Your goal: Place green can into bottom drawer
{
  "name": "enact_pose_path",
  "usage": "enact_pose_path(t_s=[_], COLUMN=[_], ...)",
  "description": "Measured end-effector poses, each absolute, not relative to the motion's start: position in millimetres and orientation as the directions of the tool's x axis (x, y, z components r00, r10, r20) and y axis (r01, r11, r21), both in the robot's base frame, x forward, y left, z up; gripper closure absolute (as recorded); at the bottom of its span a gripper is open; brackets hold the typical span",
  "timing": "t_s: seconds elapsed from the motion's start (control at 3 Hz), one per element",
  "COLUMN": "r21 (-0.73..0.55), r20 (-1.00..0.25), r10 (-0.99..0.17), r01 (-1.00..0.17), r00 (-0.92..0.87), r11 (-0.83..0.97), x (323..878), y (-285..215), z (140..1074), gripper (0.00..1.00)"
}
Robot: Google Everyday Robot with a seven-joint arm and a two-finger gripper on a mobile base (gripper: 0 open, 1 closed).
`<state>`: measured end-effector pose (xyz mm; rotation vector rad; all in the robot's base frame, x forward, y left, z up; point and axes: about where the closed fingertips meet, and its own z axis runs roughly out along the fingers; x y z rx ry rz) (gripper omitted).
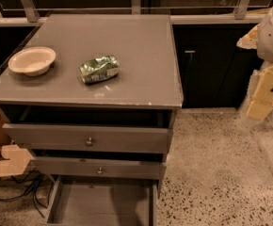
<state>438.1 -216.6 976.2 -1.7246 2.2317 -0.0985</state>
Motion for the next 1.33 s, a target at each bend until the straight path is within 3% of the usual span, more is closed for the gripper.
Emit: enact_pose_path(t_s=[0.67,1.33], r21=[-0.277,-0.310], r20=[-0.239,-0.258], r10=[-0.954,-0.966], r01=[-0.929,-0.944], r00=[-0.180,-0.026], r11=[0.244,0.109], x=[442.7,477.5], y=[-211.5,-177.6], z=[981.9,974.0], gripper=[0.00,0.00])
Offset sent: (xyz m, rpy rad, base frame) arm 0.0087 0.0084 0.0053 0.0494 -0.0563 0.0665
